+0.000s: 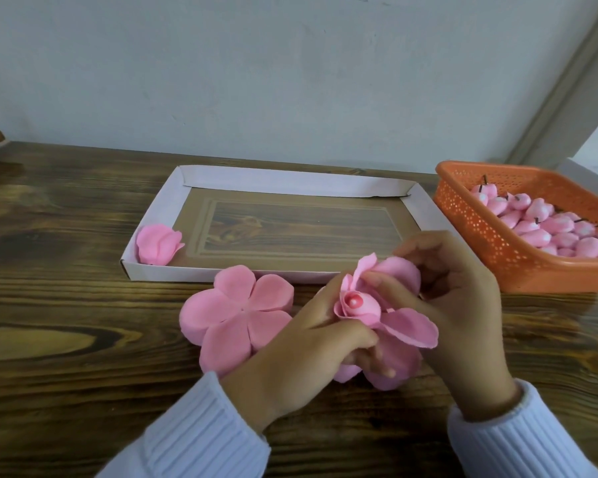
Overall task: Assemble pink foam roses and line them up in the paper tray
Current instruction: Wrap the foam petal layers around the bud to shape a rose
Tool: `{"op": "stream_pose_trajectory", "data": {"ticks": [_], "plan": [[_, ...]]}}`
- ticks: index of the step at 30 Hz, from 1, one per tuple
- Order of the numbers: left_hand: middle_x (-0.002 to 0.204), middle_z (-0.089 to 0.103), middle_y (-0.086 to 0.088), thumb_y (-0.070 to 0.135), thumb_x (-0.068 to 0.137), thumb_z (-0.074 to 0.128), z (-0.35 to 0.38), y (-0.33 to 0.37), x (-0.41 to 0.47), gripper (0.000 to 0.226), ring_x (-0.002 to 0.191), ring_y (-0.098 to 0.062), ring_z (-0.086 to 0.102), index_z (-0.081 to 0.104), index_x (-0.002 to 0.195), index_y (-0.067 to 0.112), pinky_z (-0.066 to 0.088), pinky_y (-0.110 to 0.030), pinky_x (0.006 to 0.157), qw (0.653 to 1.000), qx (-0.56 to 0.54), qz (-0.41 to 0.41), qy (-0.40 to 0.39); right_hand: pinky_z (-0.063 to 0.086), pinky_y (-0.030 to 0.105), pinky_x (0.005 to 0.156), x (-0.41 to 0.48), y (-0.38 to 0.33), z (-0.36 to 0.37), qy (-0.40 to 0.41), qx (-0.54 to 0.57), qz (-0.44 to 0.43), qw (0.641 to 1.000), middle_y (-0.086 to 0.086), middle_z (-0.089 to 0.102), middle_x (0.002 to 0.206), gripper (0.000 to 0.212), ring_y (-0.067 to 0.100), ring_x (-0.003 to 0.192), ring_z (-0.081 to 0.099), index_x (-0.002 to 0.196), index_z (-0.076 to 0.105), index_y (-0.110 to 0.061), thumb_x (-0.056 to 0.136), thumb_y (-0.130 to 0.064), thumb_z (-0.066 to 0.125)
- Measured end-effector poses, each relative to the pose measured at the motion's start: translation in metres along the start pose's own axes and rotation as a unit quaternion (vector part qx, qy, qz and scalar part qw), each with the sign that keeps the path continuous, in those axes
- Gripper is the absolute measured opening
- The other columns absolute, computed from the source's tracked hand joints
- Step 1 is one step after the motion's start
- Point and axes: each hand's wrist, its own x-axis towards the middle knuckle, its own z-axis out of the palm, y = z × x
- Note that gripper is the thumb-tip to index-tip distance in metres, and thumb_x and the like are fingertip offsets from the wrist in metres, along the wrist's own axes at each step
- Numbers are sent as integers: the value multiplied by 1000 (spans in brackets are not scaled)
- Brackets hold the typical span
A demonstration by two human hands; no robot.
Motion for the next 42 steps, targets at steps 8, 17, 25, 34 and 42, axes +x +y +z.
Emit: {"op": "stream_pose_trajectory", "data": {"ticks": [8, 17, 25, 34, 42], "plan": [[81, 66, 11, 16, 86, 49, -3, 0, 1, 26, 82, -5, 63, 60, 109, 20, 56, -38, 82, 999, 44, 10, 19, 52, 18, 61, 1, 2, -5, -36, 96, 11, 995, -4, 68, 79, 9, 10, 69, 65, 82, 66, -20, 76, -23, 72], [88, 66, 12, 37, 92, 52, 0, 2, 0, 24, 87, -9, 66, 55, 110, 21, 56, -39, 82, 966, 237, 78, 72, 51, 48, 62, 0, 5, -3, -33, 62, 31, 997, 3, 70, 76, 10, 34, 70, 64, 80, 70, -15, 74, -16, 78], [97, 70, -3, 41, 91, 51, -1, -2, 0, 37, 91, -19, 70, 53, 121, 19, 59, -46, 78, 962, 236, 84, 103, 55, 26, 67, 0, 0, -2, -66, 125, 45, 989, 0, 71, 84, 14, 18, 77, 68, 89, 66, -18, 80, -25, 74], [88, 73, 1, 41, 84, 52, -3, -5, 3, 42, 84, -8, 71, 62, 111, 9, 56, -19, 69, 968, 149, 105, 171, 51, 27, 66, -2, 5, 1, -44, 135, 40, 989, 3, 64, 85, 16, 16, 74, 61, 91, 58, -17, 85, -32, 56], [100, 73, -15, 25, 96, 54, -10, -9, 10, 30, 96, -27, 70, 61, 114, 1, 54, -52, 89, 956, 73, 75, 273, 49, 27, 54, -6, 3, 6, -117, -58, -22, 991, -9, 63, 66, 6, 12, 60, 60, 80, 67, -16, 80, -21, 70]]}}
